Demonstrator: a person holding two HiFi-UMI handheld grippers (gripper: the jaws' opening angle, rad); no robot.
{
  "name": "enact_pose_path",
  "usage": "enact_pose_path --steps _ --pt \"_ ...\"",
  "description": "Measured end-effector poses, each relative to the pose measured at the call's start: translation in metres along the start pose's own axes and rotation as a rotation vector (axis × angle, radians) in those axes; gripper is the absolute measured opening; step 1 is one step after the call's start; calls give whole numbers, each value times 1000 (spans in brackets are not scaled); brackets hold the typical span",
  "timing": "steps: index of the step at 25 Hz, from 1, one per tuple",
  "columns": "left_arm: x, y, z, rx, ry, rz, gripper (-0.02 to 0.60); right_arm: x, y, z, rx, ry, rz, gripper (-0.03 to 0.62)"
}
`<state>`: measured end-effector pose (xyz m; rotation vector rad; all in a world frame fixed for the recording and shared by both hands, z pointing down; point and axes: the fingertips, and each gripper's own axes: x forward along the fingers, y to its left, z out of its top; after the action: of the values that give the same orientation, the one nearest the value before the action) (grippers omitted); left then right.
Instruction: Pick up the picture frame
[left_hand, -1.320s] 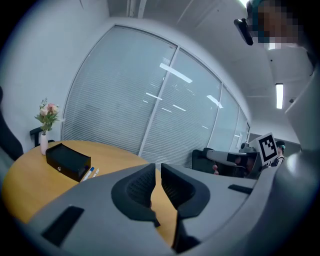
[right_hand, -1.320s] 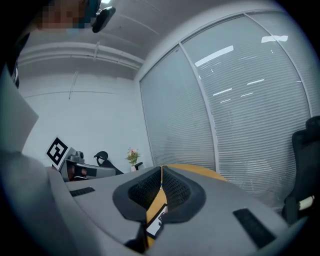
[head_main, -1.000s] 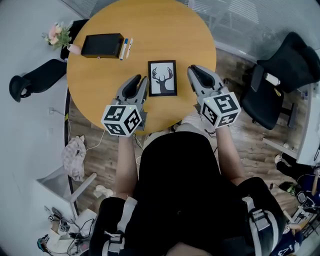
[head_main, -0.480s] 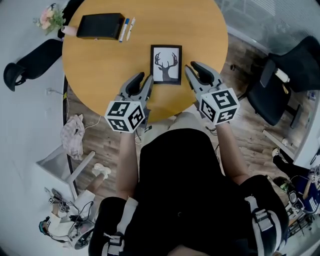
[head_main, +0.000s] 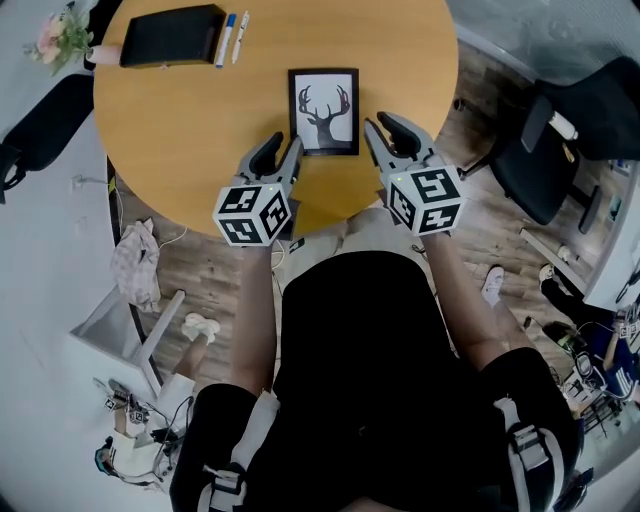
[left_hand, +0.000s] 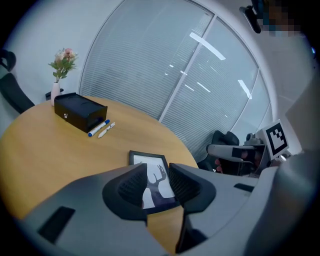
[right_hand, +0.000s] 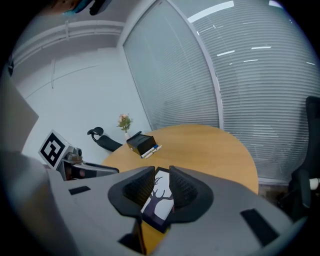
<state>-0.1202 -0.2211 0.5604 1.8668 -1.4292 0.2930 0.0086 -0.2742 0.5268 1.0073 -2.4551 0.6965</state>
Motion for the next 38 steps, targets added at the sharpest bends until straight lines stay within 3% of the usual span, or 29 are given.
enact_pose_path --steps 3,9,16,24,38 --pt "15 13 -13 -12 37 11 130 14 -6 -16 -31 44 -36 104" --pt "47 36 -29 11 105 21 135 49 -21 -49 11 124 -65 118" --pt "82 63 -44 51 154 47 152 81 -37 -82 47 202 -104 123" --pt "105 79 -57 46 191 48 153 101 -50 -111 72 273 -141 126" --pt "120 86 -64 51 212 61 152 122 -58 -129 122 297 -149 126"
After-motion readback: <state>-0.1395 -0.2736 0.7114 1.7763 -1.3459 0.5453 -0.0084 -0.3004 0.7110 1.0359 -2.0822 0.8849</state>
